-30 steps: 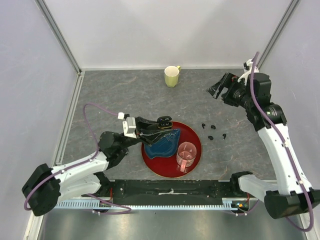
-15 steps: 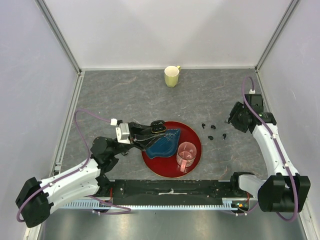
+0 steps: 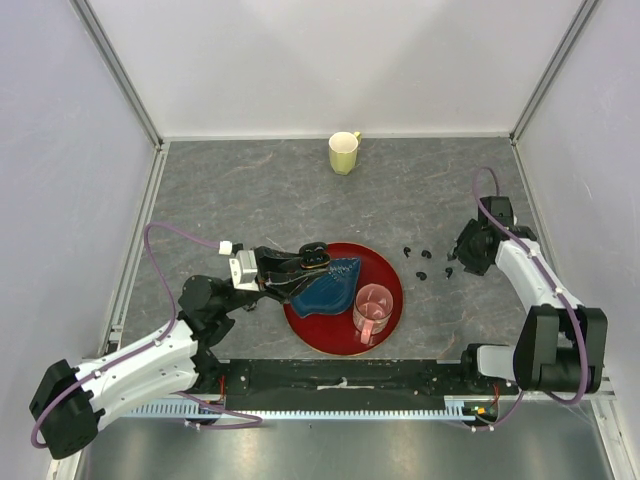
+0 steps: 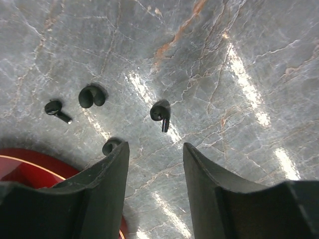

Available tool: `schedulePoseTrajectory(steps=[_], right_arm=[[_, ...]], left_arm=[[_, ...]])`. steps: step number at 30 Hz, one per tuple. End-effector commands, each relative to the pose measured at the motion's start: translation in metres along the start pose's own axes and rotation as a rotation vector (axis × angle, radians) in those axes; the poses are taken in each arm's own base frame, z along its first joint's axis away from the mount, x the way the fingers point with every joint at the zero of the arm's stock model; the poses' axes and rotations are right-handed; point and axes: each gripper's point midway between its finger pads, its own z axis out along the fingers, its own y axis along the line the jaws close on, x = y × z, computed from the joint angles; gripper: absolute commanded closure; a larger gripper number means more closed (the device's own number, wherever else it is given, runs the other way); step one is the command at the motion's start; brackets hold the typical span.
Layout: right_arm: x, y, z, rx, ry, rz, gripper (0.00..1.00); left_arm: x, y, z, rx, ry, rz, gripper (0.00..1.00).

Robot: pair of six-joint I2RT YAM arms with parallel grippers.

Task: Insert the wireless bluetooth earbuds into the charging case
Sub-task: Pick up the earbud from the center of the board.

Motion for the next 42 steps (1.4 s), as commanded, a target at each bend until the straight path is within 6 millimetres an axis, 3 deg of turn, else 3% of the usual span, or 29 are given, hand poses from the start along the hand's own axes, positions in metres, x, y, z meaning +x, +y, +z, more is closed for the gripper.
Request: schedulePoseTrajectory(steps=[1, 14, 22, 42], right_arm=[[0.002, 0.004, 0.014, -0.038, 0.005, -0.017, 0.46], [0.009, -0.001, 0.04, -0.016, 0.044, -0.076, 0.48], [0.002, -0.002, 0.043, -0.004, 0.025, -0.097, 0.46], [0.01, -0.005, 0.055, 0.038, 0.047, -0.135, 0.48]], left_arm=[[-0.01, 0.004, 0.0, -0.017, -0.027, 0.057, 0.98], [-0.004, 0.005, 0.0, -0.024, -0.003, 0.05, 0.98], [-0.002, 0.007, 0.0, -0.03, 0.009, 0.052, 0.98], [0.004, 0.008, -0.002, -0.035, 0.03, 0.055, 0.98]])
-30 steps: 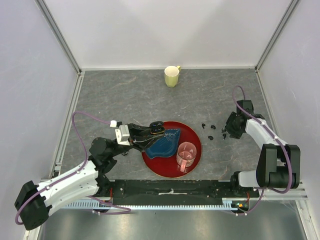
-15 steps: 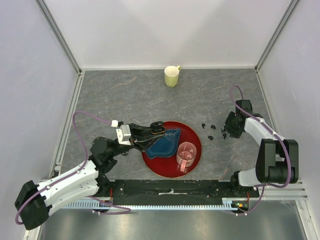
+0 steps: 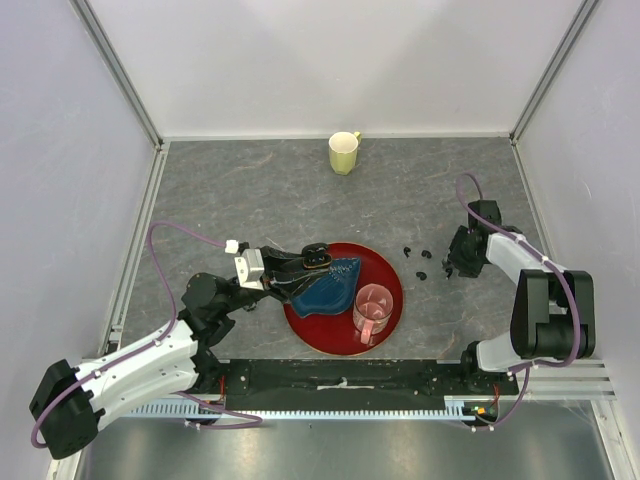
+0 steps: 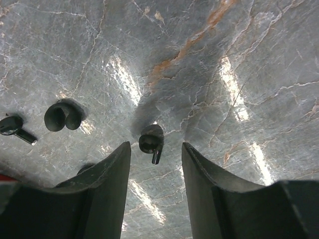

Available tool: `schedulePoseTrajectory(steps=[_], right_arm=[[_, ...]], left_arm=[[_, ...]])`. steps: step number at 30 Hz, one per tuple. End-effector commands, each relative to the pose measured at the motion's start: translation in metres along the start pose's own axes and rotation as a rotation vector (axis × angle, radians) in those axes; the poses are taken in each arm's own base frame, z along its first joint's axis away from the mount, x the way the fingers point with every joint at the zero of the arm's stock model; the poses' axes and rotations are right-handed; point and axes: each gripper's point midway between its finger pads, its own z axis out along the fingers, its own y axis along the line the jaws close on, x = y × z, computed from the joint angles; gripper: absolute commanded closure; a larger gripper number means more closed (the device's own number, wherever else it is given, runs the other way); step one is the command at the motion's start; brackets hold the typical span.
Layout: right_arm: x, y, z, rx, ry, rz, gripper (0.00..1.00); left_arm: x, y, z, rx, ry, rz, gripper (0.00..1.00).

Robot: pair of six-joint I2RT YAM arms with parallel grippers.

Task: Insert the wireless bluetooth earbuds into the charging case
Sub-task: Pick up the earbud from the center of the board.

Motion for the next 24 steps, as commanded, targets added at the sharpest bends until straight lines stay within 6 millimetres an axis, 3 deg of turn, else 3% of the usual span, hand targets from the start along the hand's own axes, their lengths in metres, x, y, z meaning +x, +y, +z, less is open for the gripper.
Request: schedulePoseTrajectory(steps=[1, 13, 24], right_arm=[[-0.008, 0.001, 0.002, 0.018, -0.037, -0.028, 0.48], [-0.007, -0.002, 0.008, 0.079, -0.045, -0.054, 0.51], [0.002, 0.008, 0.012, 0.072, -0.023, -0.103, 0.56]], left_arm=[[-0.011, 0.003, 0.0, -0.013, -0.032, 0.061, 0.98], [-0.01, 0.003, -0.001, -0.016, -0.03, 0.063, 0.98], [-0.009, 0.005, -0.001, -0.024, -0.028, 0.065, 0.98]])
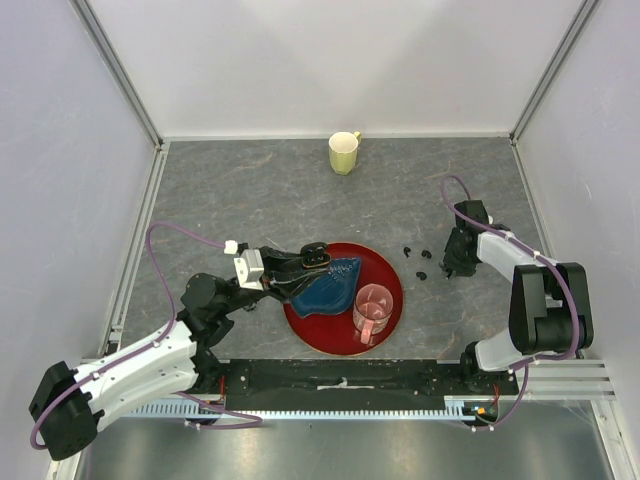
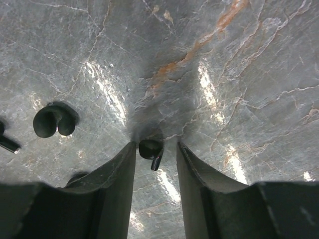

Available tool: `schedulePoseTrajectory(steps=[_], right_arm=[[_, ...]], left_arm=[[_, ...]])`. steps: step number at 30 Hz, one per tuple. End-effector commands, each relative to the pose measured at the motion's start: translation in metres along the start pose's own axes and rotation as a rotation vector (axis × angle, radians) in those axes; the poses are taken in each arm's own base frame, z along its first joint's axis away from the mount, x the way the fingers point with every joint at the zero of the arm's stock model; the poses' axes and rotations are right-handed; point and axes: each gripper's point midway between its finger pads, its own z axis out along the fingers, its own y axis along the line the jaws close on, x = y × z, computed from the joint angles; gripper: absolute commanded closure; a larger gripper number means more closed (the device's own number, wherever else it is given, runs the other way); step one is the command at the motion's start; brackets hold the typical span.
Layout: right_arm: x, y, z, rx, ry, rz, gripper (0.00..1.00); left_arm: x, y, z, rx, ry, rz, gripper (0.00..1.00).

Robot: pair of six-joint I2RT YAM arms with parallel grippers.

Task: Insert the wireless bluetooth earbuds into the charging case
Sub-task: Pick up the earbud from the center of the board.

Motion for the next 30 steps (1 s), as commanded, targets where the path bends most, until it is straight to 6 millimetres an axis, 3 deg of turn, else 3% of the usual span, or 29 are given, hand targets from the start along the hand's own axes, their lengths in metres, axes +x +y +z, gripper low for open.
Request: schedulePoseTrajectory(steps=[1, 30], right_arm=[[-0.0032, 0.0046, 0.0047, -0.004, -0.003, -0.014, 0.57], [-0.0012, 0.0076, 0.0062, -0.008, 0.005, -0.026, 0.66]], left_arm=[[-0.0094, 0.0035, 0.001, -0.012, -0.035, 0.055, 0.98], [-0.0069, 0.0039, 0.0015, -0.013, -0.026, 0.049, 0.98]])
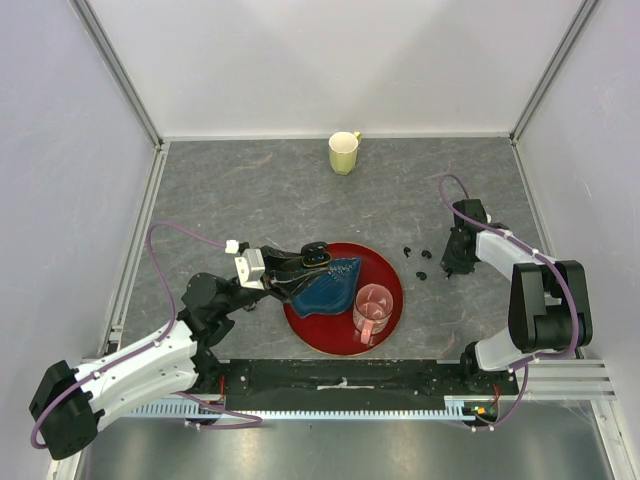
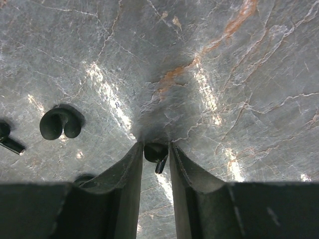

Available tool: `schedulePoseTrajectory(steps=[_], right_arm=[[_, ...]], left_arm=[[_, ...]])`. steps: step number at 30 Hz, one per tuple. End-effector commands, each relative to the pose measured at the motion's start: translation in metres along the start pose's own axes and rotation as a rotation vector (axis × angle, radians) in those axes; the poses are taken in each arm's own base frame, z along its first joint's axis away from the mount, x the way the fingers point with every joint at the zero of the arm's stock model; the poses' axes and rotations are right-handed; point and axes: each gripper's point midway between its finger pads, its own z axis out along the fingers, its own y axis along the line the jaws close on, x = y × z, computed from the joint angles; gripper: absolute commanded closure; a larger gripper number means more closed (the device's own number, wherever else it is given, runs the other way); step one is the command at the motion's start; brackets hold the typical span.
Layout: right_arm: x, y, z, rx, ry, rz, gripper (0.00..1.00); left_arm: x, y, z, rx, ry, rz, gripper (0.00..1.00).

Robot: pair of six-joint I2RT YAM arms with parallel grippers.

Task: Insert the wireless bluetooth earbuds into the charging case
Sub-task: Pick up the earbud from the center of the board.

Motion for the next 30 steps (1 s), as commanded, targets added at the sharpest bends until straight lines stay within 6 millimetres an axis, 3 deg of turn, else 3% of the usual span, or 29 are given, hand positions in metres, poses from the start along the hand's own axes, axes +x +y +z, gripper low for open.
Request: schedulePoseTrajectory(steps=[1, 16, 20, 23, 30], right_arm=[[0.001, 0.004, 0.005, -0.004, 0.011, -0.011, 0.66], [0.001, 0.007, 0.002, -0.019, 0.012, -0.023, 0.77], [-0.002, 0.016, -0.003, -0.054, -0.001, -0.043, 0.81], [-0.009, 0.03, -0.017, -0.093, -0.05, -0.073, 0.84], [-0.033, 0.06, -0.071, -0.19, -0.263, -0.106, 0.89]], left_arm=[[-0.009, 0.002, 0.001, -0.005, -0.03, 0.051, 0.98], [-0.007, 0.002, 0.001, -0.004, -0.023, 0.046, 0.98], [-0.009, 0.002, 0.001, -0.004, -0.028, 0.047, 0.98], [-0.008, 0.003, 0.001, -0.007, -0.023, 0.048, 0.98], [-0.007, 0.005, 0.003, -0.018, -0.018, 0.029, 0.98]])
